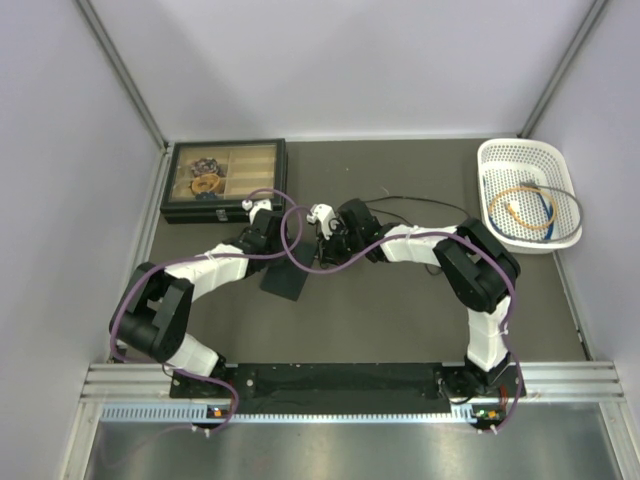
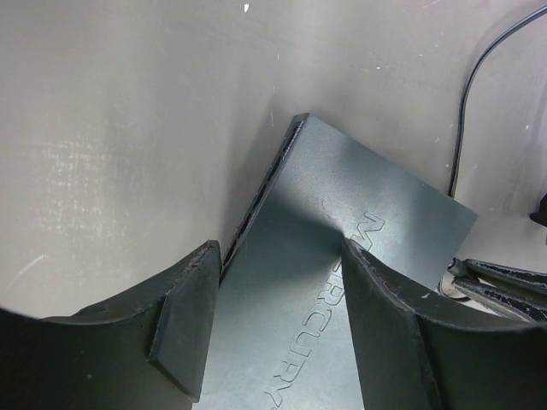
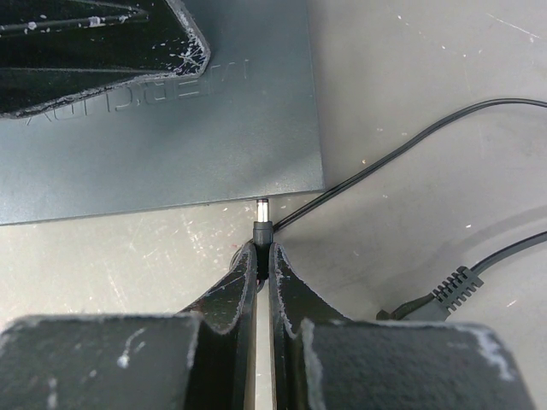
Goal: Insert the plug into the switch port
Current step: Insert the power into the switch port.
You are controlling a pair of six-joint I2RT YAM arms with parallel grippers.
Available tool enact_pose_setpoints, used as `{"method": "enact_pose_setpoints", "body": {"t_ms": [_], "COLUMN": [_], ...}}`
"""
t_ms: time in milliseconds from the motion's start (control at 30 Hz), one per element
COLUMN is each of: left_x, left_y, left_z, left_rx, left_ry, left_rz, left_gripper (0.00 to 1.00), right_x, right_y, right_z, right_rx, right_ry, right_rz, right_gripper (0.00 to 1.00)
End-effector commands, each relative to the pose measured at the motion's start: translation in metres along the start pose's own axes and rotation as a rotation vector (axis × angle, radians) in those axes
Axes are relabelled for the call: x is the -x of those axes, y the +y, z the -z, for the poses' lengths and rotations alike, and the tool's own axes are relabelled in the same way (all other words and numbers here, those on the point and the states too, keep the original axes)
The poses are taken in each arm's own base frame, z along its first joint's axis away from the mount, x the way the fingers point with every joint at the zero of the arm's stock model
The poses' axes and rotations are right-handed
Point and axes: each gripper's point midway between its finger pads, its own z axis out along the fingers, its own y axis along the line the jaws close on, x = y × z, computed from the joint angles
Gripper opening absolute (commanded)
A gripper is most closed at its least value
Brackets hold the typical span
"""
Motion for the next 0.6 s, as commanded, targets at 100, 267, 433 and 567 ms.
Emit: {"method": "enact_pose_setpoints", "body": {"t_ms": [100, 267, 433, 567], "left_x": [-0.010, -0.011, -0.010, -0.010], "left_y": [-0.007, -0.009, -0.010, -0.012], "left_z": [0.001, 0.001, 0.002, 0.004], "left_rx": [-0.038, -0.045, -0.051, -0.069], "left_ry": [0.054, 0.057, 0.054, 0.052], "left_rz": [-0.021, -0.019, -0.018, -0.023], "left_gripper": [0.62, 0.62, 0.62, 0.62], "right_x": [0.040, 0.039, 0.033, 0.033], "right_y": [0.007, 0.009, 0.003, 0.000], "right_z": [0.008, 0.008, 0.004, 0.002], "right_rx": [0.042, 0.058, 0.026, 0.017], "right_ry": [-0.117, -0.117, -0.098, -0.107], "right_rz": [0.080, 0.077, 0.072, 0.075], "right_gripper": [0.00, 0.00, 0.00, 0.00]}}
